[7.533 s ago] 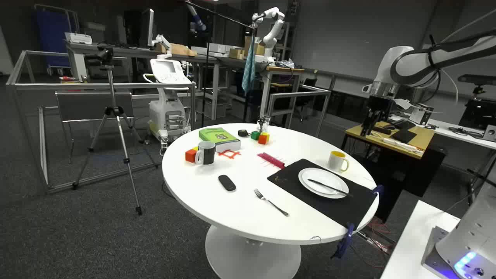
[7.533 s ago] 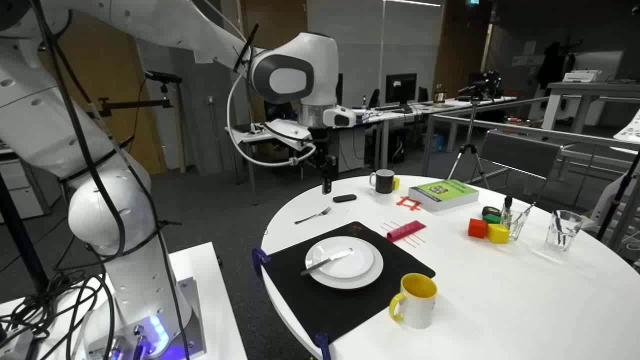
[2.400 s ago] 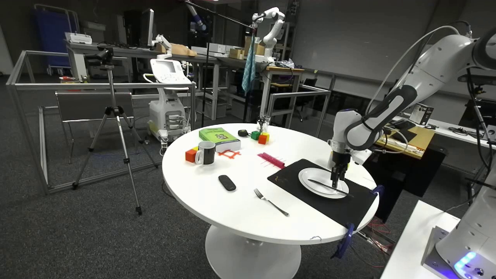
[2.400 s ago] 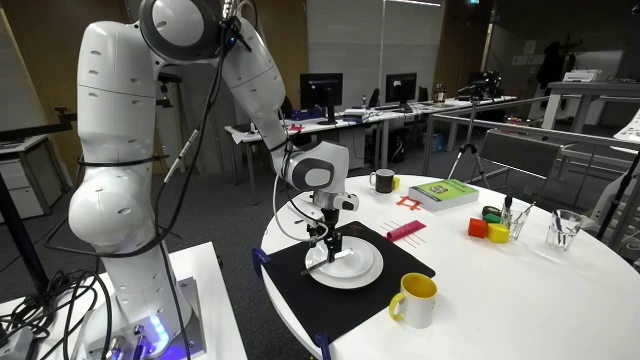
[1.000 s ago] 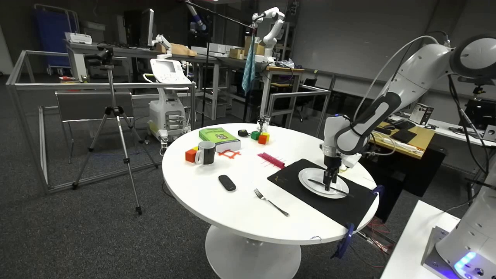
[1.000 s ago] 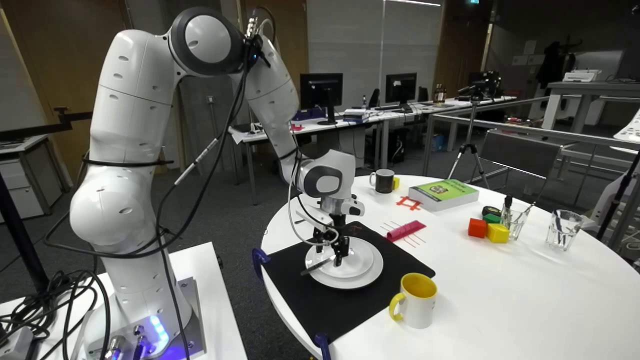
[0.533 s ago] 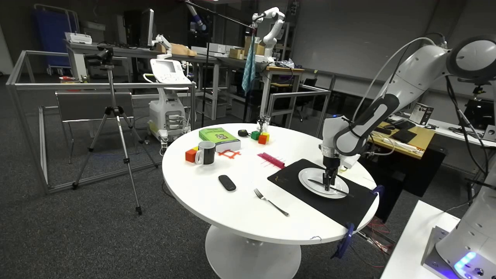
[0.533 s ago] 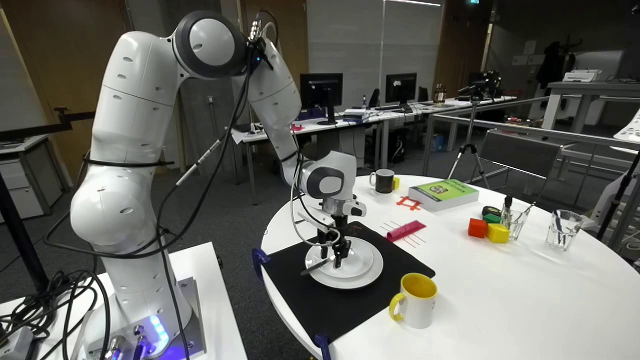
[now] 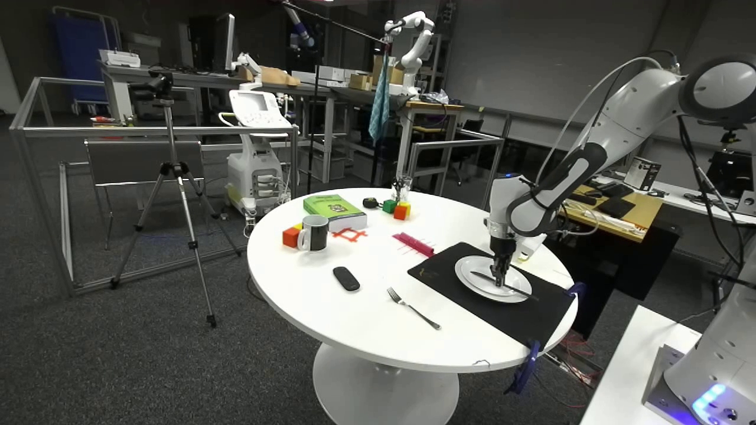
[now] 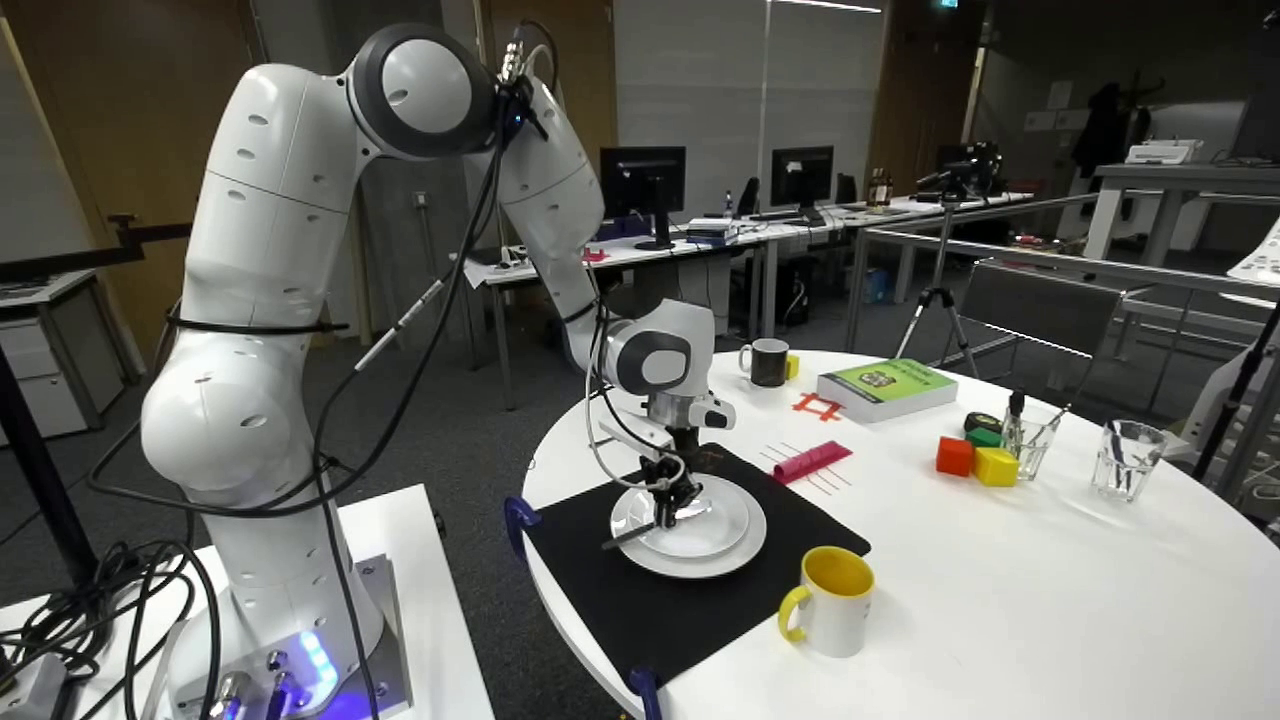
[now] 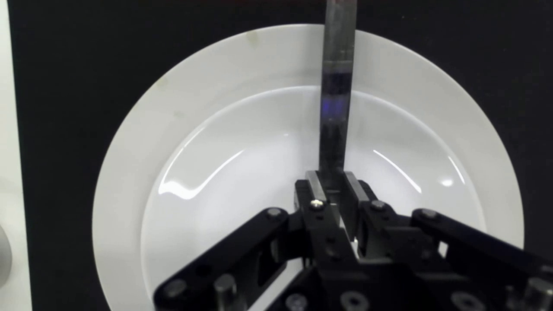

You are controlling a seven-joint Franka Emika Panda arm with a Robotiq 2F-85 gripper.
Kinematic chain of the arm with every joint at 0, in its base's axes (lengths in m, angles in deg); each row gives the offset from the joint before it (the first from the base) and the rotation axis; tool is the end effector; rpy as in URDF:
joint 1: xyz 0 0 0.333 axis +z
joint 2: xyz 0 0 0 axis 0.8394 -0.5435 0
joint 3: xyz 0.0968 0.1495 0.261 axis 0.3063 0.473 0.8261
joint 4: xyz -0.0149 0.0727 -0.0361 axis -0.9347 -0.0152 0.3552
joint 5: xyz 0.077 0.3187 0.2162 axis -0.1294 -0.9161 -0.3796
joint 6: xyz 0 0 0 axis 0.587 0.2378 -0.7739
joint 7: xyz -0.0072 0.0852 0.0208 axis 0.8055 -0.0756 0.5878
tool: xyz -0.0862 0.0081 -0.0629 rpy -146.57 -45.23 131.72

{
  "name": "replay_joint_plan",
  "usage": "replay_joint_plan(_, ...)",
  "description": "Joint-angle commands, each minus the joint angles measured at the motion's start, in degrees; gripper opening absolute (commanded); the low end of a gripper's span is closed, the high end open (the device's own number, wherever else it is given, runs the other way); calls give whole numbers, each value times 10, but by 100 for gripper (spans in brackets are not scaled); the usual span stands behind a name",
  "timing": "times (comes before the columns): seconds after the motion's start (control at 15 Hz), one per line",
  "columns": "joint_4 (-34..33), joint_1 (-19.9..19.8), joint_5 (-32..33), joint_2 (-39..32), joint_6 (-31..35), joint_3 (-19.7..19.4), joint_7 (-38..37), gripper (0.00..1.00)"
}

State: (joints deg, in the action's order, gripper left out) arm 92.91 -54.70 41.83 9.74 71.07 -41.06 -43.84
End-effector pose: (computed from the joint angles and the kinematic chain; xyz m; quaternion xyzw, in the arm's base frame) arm 0.5092 0.0043 0.1504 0.9935 0.0673 -0.0829 0.0396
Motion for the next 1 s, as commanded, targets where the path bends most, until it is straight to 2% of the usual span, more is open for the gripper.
replay_joint_plan(0.0, -5, 8, 17, 1, -5, -10, -20, 4)
replay_joint_plan(0.93, 12, 14, 22, 70, -40, -4, -19, 4)
